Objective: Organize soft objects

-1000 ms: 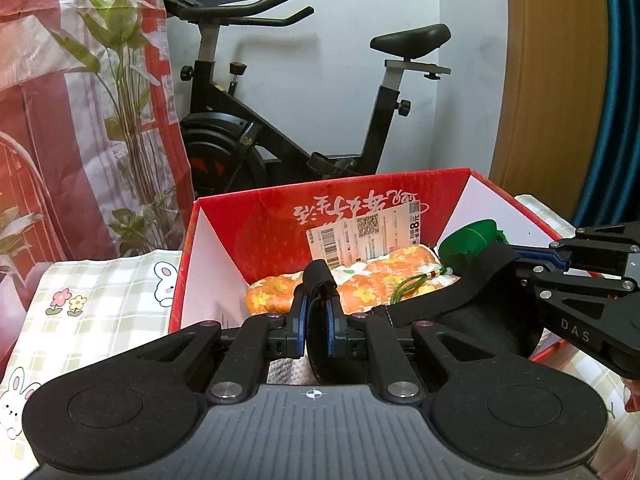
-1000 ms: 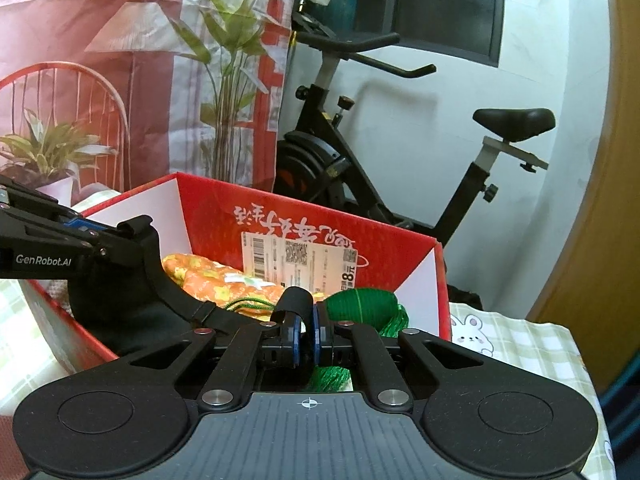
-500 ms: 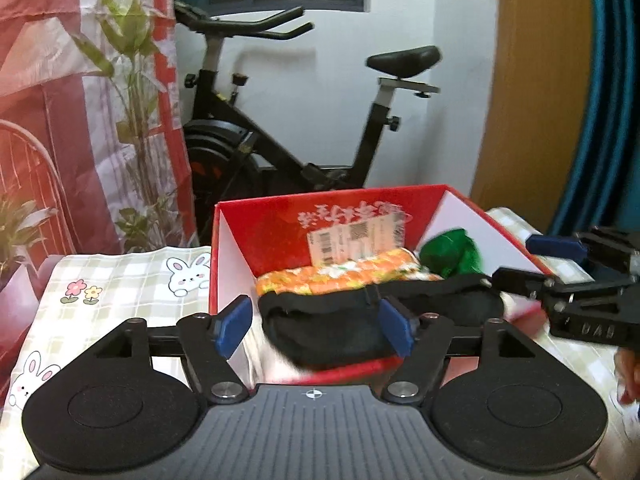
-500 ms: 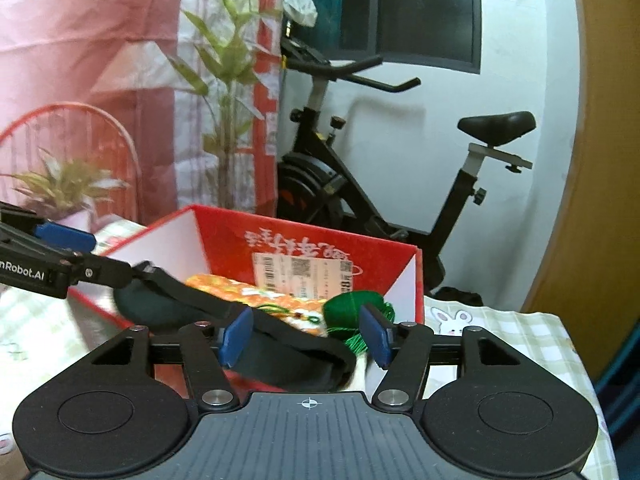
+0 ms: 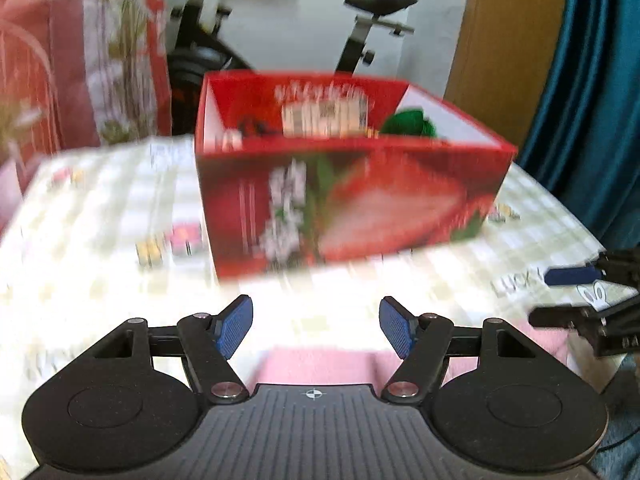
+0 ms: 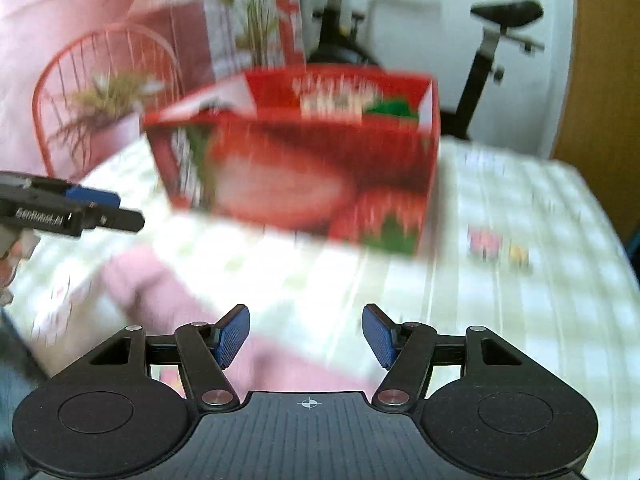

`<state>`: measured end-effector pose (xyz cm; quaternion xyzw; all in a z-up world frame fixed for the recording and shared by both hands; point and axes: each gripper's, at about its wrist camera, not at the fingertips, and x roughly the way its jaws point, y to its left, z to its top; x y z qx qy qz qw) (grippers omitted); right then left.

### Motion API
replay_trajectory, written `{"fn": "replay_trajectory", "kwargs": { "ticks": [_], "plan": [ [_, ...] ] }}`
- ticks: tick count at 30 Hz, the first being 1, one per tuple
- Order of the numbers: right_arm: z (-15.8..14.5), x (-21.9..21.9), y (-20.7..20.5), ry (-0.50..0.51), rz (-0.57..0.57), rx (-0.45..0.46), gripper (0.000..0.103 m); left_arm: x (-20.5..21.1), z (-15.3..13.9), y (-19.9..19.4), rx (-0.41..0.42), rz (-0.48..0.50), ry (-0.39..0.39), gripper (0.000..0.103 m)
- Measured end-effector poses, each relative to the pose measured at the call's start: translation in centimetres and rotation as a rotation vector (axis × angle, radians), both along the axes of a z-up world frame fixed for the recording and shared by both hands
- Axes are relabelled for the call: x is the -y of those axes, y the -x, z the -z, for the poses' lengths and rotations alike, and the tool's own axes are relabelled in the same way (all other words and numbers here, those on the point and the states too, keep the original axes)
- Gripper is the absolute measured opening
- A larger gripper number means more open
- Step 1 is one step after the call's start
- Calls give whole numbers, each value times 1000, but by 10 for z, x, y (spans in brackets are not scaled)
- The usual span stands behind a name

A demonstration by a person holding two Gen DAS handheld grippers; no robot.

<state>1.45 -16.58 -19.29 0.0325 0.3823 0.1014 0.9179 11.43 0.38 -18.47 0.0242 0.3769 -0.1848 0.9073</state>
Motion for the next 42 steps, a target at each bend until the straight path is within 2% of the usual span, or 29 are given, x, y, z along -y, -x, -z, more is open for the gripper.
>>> {"fn": "replay_trajectory", "kwargs": {
  "ticks": [4,8,11,15,20,23,28,33,37,42],
  "plan": [
    [16,-3,15,-3,-9,-75,62,-6,22,6,-53,-39,46,71],
    [31,-9,13,7,-20,-142,63,-15,28,7,-48,-85,63,71],
    [34,-17,8,36,-28,-124,63,-22,27,11,-25,-128,83,72],
    [35,-22,-6,67,-32,-102,52,-30,32,17,-4,-179,96,72],
    [35,-24,-36,66,-22,-76,46,-31,34,18,15,-217,77,74],
    [39,-26,-53,57,-3,-50,46,-30,36,18,22,-230,62,84],
    [48,-26,-62,57,26,12,46,-31,39,18,22,-238,56,85],
    [57,-26,-47,62,36,106,46,-28,42,13,-2,-245,60,92],
    [56,-24,-45,46,33,112,48,-24,48,10,-26,-252,18,95],
    [57,-25,-45,47,30,118,49,-24,52,8,-37,-255,2,100]
  ]
}}
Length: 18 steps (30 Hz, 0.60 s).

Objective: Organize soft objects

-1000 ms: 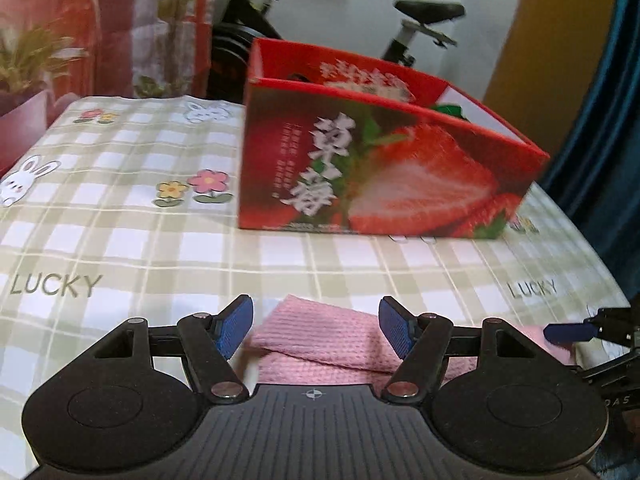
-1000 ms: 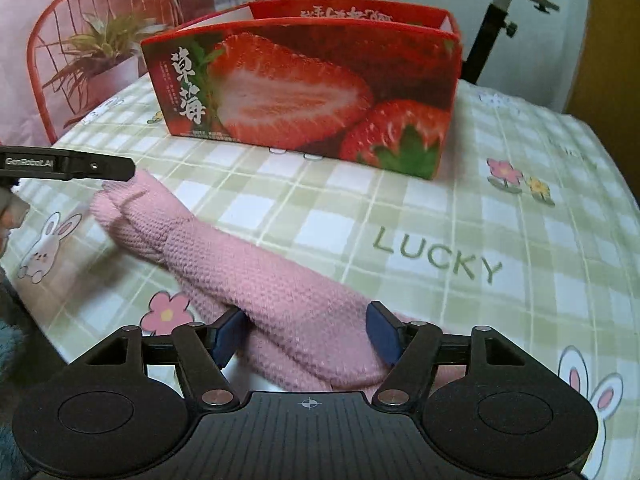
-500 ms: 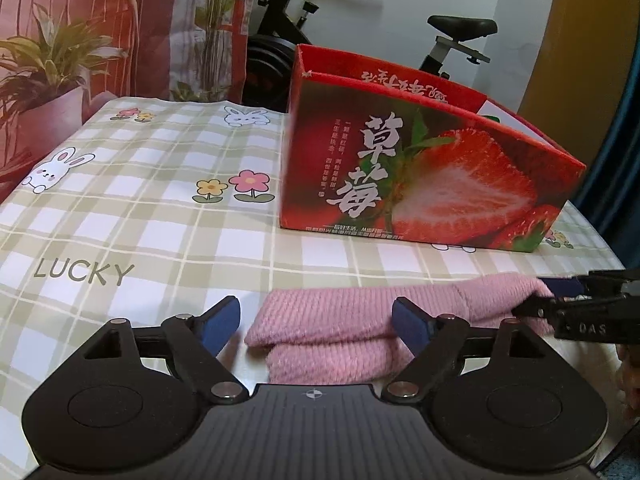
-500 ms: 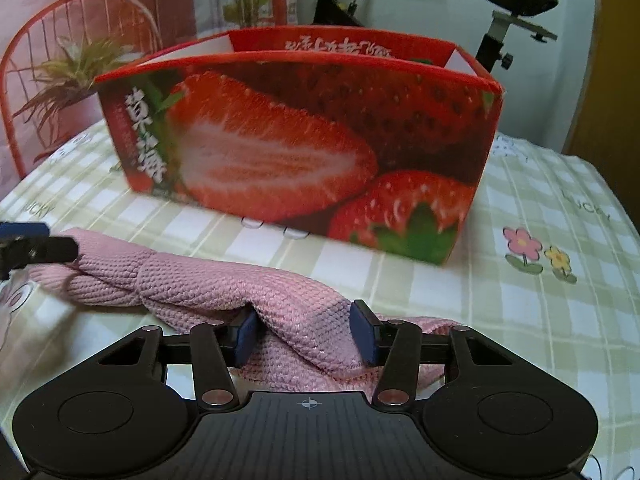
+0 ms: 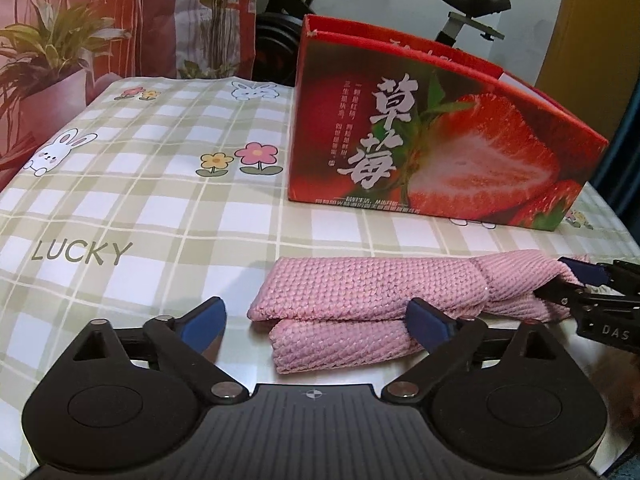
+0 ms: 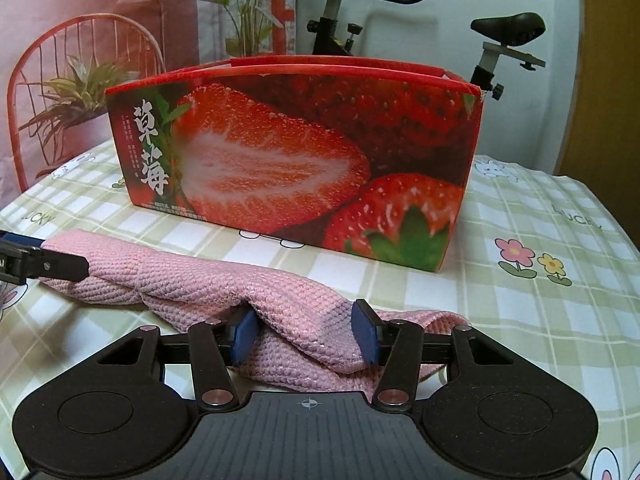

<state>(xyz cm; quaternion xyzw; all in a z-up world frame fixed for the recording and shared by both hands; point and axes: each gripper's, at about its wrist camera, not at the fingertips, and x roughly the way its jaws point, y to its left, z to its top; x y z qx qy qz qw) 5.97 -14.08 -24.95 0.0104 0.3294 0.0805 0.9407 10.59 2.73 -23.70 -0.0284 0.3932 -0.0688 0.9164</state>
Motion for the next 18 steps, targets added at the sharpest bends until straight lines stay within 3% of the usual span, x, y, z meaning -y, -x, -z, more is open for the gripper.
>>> {"fn": "replay_trajectory", "kwargs": {
  "ticks": [6,8,18],
  "plan": [
    [-2,1,5,-21,7,-1,56,8,4,1,3,15,-68,103],
    [-5,5,10,-48,28,14,62,8,4,2,4,16,-72,103],
    [-22,32,26,-198,143,76,71,9,4,2,4,14,-72,103]
  ]
}}
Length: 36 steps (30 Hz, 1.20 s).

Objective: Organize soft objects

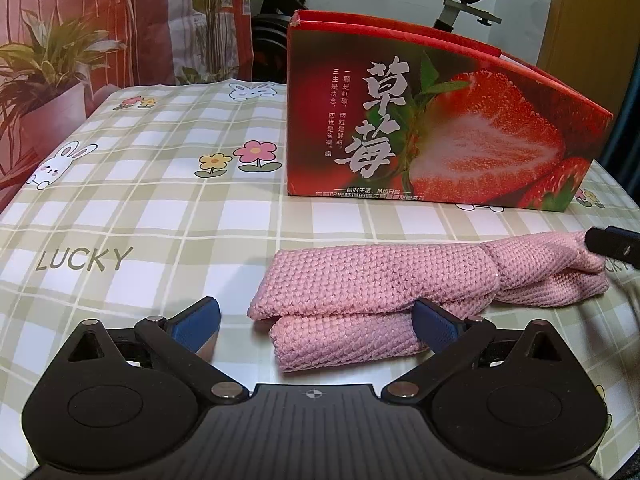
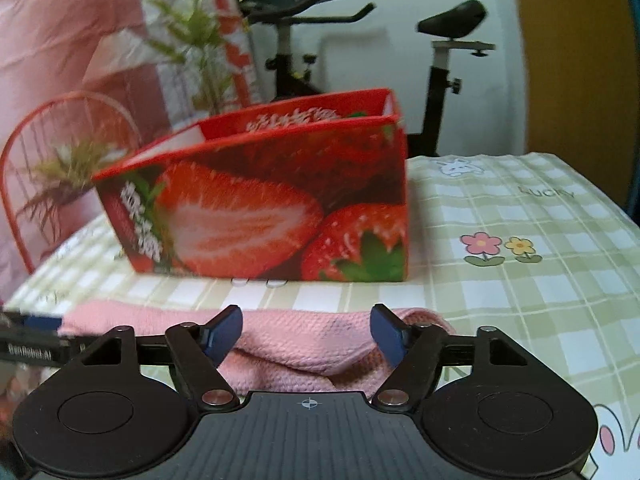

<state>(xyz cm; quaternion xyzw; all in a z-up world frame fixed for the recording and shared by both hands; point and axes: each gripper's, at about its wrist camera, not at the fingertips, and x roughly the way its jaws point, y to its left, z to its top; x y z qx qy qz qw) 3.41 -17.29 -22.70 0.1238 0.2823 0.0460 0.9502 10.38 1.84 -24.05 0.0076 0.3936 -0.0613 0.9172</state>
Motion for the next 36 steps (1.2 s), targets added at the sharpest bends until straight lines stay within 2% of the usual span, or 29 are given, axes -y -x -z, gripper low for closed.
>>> {"fn": "replay_trajectory", "kwargs": {
  "ticks": [4,7,12,18,22,25,30,32,33,36],
  "plan": [
    [0,8,1,-27,61,25,78,0,0,-1,0,1,-1,103],
    [9,11,-3,-5,87,-14,78,-1,-1,-1,-1,-2,6,103],
    [21,4,-11,42,61,-73,76,-5,-2,-1,-4,-12,31,103],
    [23,-5,-14,76,25,-97,75,-12,-6,-1,-14,-43,79,102],
    [23,-9,-15,102,7,-104,74,-17,-11,2,3,-48,125,96],
    [23,-10,-15,109,-8,-104,69,-18,-13,3,5,-26,165,93],
    [23,-15,-15,120,-52,-95,55,-15,-9,3,-6,-3,188,76],
    [23,-15,-14,116,-64,-93,51,-16,-8,3,-7,10,217,62],
    [23,-15,-14,113,-71,-91,49,-17,-7,3,-8,15,221,61],
    [23,-15,-14,107,-89,-87,41,-15,-5,2,-17,39,238,45]
  ]
}}
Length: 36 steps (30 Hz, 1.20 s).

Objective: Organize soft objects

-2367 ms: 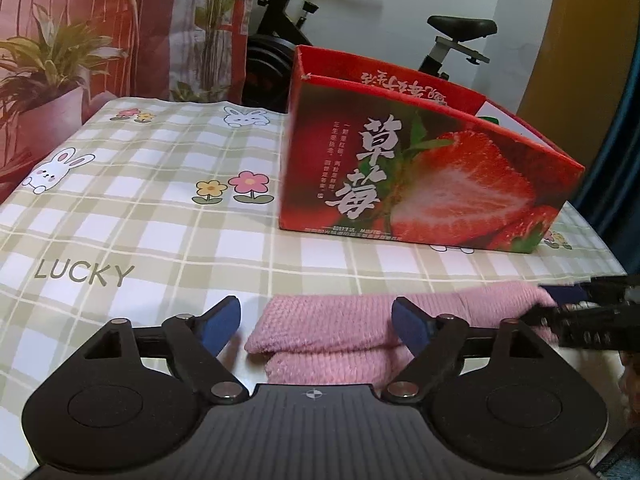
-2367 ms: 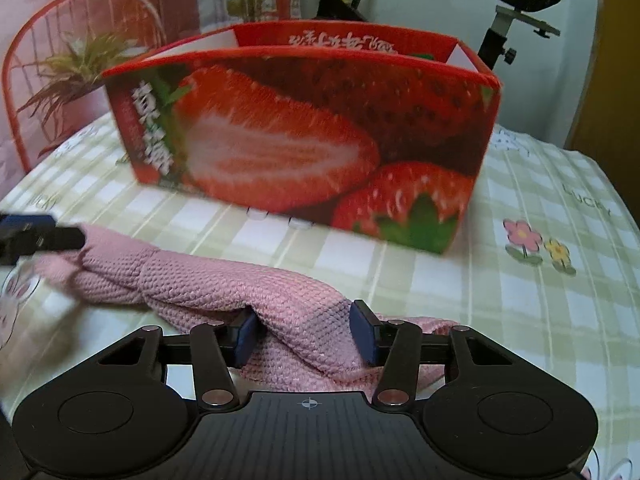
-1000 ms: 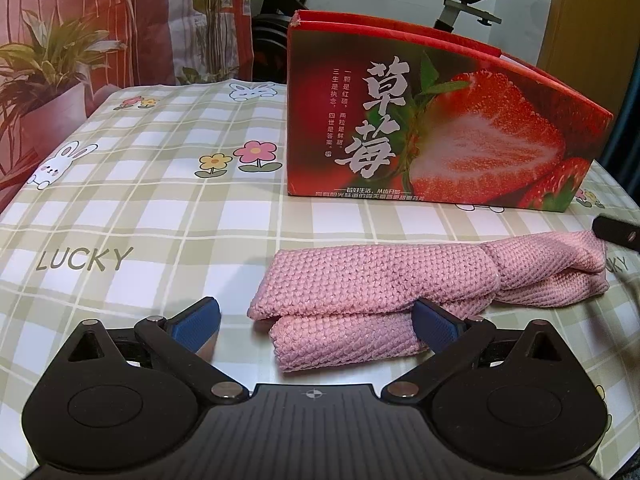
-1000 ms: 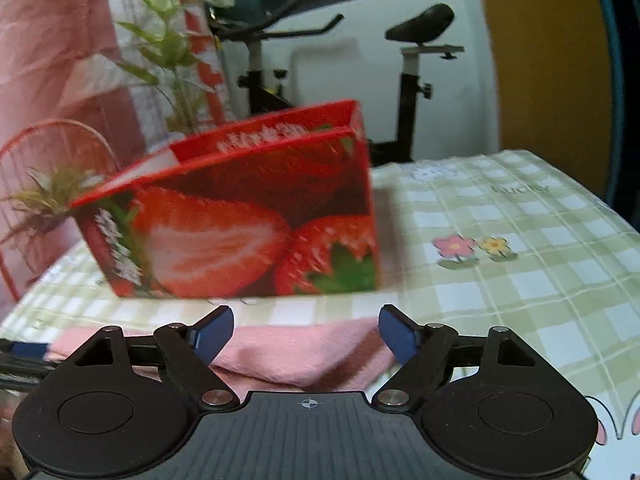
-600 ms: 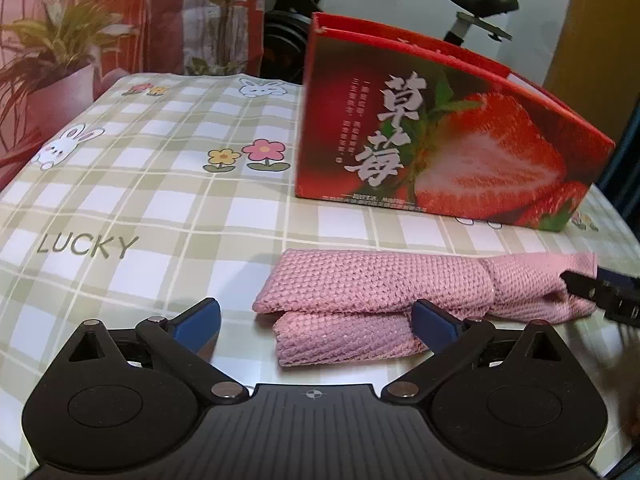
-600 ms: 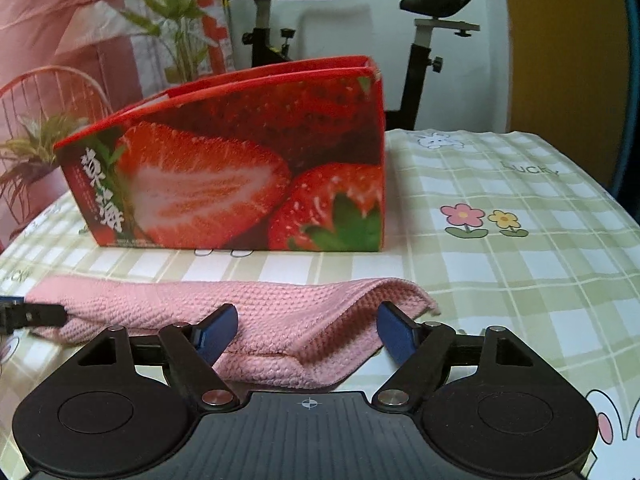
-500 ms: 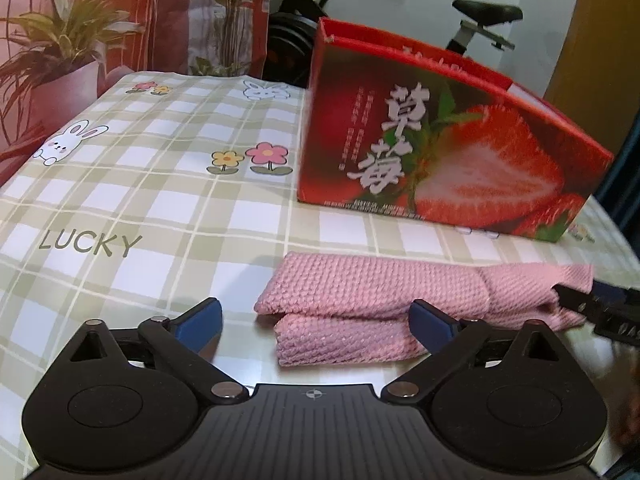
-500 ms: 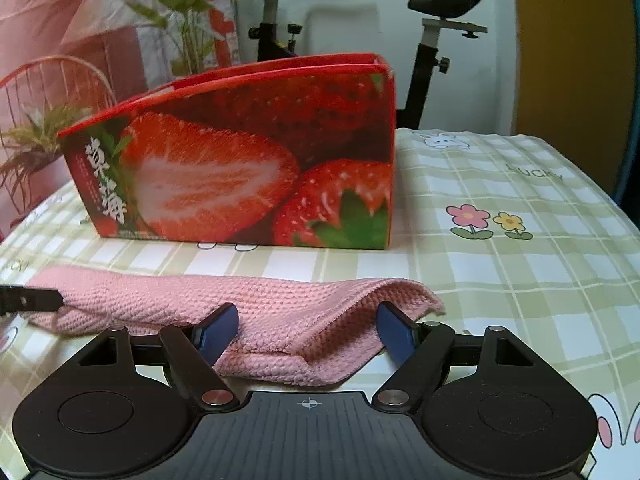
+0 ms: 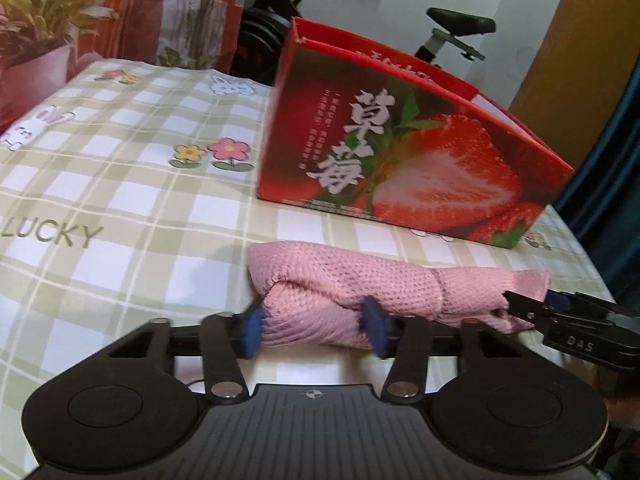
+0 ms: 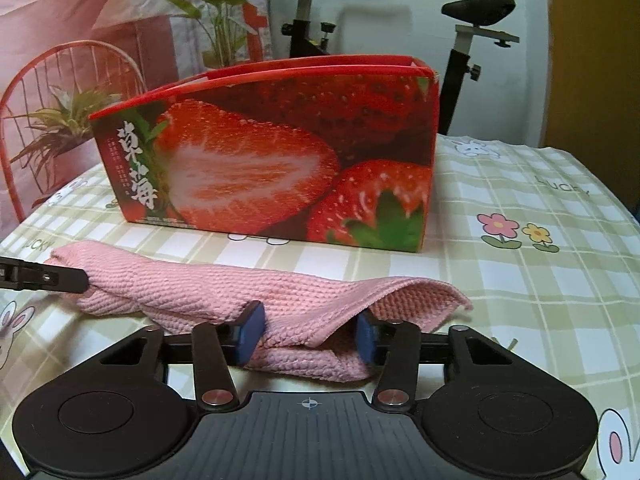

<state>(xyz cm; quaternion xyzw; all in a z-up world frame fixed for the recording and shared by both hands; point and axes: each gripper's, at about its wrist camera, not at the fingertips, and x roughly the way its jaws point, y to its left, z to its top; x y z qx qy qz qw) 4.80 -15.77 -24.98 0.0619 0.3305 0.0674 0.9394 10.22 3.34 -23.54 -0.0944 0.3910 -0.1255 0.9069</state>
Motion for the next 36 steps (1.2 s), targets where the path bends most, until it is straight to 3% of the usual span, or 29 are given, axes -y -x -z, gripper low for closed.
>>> {"fn": "replay_trajectory", "kwargs": {
  "ticks": [8,12,16,27,36],
  "plan": [
    [0,0,1,-30,-48,7,18,7,3,0,8,41,2,26],
    [-2,0,3,-39,-50,23,9,5,0,2,24,50,-1,24],
    [-11,3,9,-52,-37,65,7,4,-11,1,63,55,9,23],
    [-94,8,16,-23,-68,294,7,14,-88,2,272,100,43,23],
    [-164,16,-27,37,-94,432,7,33,-134,-34,411,72,42,23]
  ]
}}
